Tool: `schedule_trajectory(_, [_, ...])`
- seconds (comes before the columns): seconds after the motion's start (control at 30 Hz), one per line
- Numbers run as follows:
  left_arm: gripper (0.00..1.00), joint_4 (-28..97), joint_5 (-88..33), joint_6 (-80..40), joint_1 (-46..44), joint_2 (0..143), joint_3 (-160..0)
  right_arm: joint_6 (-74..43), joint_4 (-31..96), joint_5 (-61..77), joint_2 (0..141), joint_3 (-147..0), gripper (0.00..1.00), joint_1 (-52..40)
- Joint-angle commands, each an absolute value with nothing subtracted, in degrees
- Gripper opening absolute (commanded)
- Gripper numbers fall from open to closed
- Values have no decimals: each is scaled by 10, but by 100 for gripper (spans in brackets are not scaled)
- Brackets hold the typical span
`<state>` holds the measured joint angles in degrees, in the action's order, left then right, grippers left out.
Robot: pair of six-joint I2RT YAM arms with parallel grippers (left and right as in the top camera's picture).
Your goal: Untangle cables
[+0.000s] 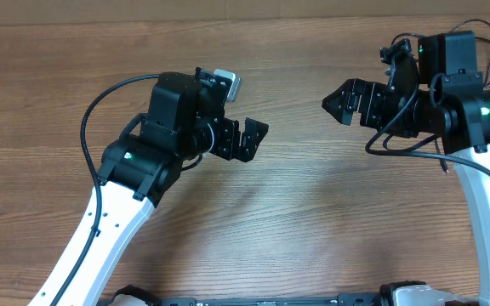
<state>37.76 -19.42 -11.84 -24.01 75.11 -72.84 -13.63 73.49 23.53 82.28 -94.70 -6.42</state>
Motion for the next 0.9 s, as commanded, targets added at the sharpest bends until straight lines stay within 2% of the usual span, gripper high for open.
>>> schedule_trajectory(0.0, [100, 381, -190, -116, -240, 742, -733, -132, 732, 230, 824, -943, 100, -65])
schedule_trajectory(0.23, [99, 488, -116, -102, -240, 728, -733, -132, 732, 230, 824, -943, 100, -65])
schedule_trajectory(0.37, [99, 566, -114, -13, -240, 708, -731, -132, 732, 230, 824, -943, 100, -65])
schedule_trajectory(0.47, [100, 581, -110, 44, -240, 686, -719, -132, 732, 230, 824, -943, 100, -65])
schedule_trajectory(0.63, [100, 522, -69, 50, -240, 623, -646, -132, 732, 230, 824, -943, 100, -65])
schedule_trajectory(0.87, [99, 366, -74, 50, -219, 498, -469, -132, 732, 230, 824, -943, 100, -65])
